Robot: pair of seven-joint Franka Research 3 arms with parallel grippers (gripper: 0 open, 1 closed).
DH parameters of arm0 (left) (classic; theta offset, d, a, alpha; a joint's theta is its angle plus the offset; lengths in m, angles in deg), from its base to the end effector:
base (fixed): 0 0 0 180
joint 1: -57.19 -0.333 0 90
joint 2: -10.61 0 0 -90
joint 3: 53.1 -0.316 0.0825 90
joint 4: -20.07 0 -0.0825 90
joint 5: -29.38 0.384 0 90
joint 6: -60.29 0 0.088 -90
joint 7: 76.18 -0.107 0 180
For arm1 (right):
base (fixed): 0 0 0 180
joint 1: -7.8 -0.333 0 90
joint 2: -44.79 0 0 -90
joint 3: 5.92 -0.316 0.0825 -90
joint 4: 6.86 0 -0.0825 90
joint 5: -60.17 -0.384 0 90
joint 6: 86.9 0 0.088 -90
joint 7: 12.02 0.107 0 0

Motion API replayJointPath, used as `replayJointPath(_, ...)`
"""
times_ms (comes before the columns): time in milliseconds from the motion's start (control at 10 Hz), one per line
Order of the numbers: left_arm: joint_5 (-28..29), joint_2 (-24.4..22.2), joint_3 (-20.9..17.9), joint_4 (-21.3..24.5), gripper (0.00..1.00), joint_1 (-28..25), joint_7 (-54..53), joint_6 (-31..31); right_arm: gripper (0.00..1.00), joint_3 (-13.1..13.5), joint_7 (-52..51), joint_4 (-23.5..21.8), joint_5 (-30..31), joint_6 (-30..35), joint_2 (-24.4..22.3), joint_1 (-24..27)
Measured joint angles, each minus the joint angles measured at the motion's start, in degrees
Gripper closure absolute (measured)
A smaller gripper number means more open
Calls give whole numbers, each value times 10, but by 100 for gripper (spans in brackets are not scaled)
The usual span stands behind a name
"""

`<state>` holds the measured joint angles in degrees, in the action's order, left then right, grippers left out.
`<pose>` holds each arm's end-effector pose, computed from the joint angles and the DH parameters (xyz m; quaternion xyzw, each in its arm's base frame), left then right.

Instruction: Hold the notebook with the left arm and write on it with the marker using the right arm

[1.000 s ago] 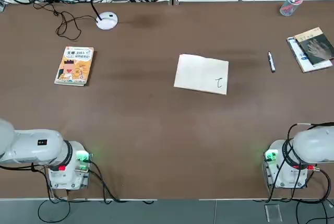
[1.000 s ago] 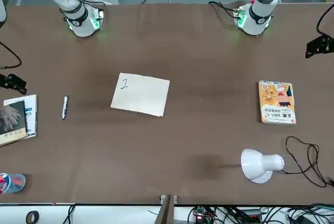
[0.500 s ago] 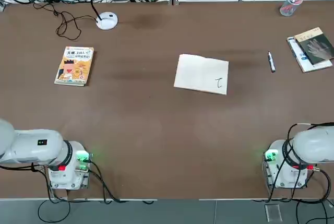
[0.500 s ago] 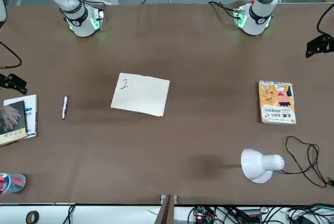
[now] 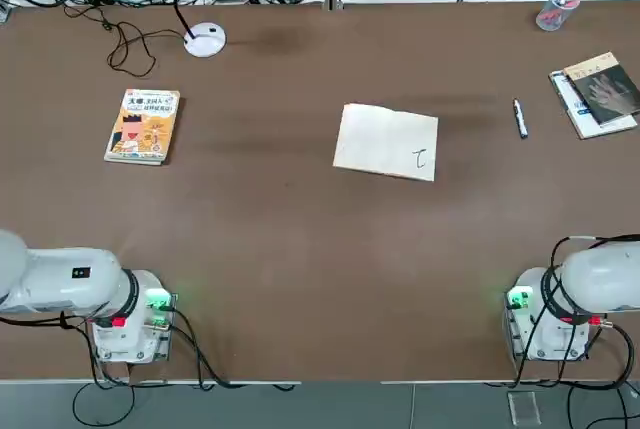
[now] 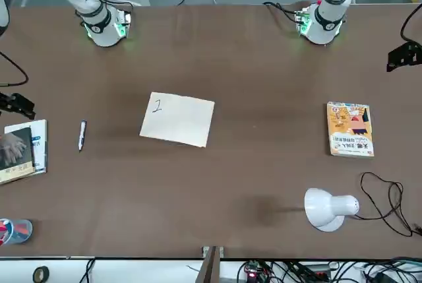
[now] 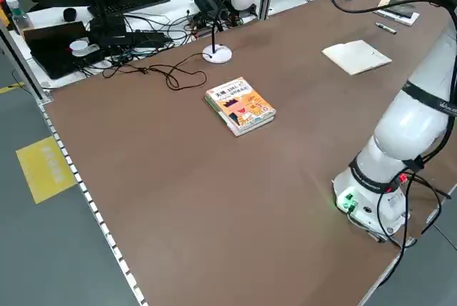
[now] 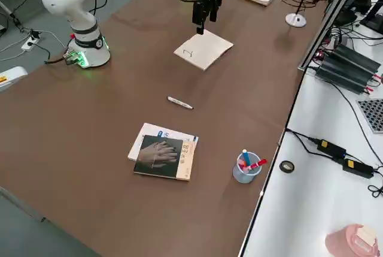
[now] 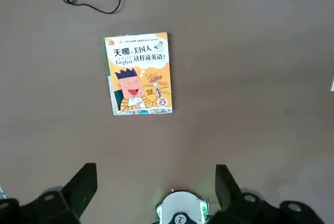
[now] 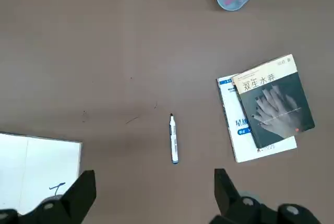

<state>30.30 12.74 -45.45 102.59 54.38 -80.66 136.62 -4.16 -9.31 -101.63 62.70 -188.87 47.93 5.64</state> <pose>0.5387 -0.0420 0.6452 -0.9942 0.0798 0.0724 0.0057 0.5868 0.0007 0.5725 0.9990 -0.0163 0.0360 0.0216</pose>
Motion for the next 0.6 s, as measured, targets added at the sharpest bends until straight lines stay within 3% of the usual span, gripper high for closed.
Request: replayJointPath(600, 0, 0, 0, 0, 0, 0, 0, 0, 0, 0, 0, 0, 0, 5, 0, 0)
